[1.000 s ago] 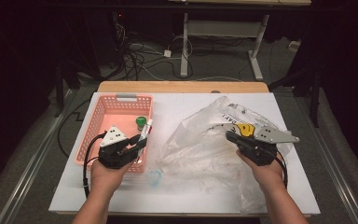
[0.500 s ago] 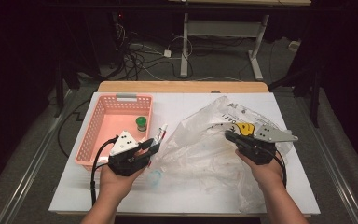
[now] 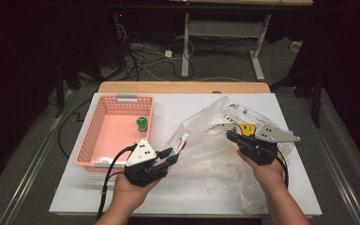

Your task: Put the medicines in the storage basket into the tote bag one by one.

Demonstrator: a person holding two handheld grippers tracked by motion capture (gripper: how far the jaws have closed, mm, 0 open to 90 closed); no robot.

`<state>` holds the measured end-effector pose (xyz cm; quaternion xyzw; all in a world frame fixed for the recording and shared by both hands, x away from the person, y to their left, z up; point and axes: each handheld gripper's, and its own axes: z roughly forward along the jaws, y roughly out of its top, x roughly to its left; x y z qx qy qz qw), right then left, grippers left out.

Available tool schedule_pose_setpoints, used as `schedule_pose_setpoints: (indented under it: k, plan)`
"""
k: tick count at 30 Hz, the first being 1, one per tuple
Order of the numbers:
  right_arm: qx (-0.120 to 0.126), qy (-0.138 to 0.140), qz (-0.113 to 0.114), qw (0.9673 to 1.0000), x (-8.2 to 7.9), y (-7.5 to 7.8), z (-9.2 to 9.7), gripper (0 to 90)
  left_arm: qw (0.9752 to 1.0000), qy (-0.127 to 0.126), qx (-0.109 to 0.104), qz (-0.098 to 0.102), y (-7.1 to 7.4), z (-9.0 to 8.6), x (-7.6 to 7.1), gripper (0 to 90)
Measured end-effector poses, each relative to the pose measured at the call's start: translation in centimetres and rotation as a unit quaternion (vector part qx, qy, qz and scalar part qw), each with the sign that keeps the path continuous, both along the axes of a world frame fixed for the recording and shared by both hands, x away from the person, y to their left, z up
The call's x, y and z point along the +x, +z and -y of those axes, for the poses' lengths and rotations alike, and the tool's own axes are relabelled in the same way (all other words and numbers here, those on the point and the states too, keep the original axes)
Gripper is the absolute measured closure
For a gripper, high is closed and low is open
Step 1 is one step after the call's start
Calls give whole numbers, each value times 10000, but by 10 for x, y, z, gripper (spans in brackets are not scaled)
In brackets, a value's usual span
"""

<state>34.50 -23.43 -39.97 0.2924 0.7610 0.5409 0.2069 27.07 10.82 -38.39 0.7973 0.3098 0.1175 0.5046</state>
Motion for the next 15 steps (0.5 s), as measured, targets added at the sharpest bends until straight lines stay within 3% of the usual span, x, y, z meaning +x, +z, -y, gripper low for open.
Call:
schedule_pose_setpoints:
  k: [9,15]
  plan:
    - [26,6,10,10000,0,0,-1,900,9992,-340,178,-88,-16,33,-3,695]
    - [55,8,12,10000,0,0,0,900,9989,-373,239,-174,-28,48,1,695]
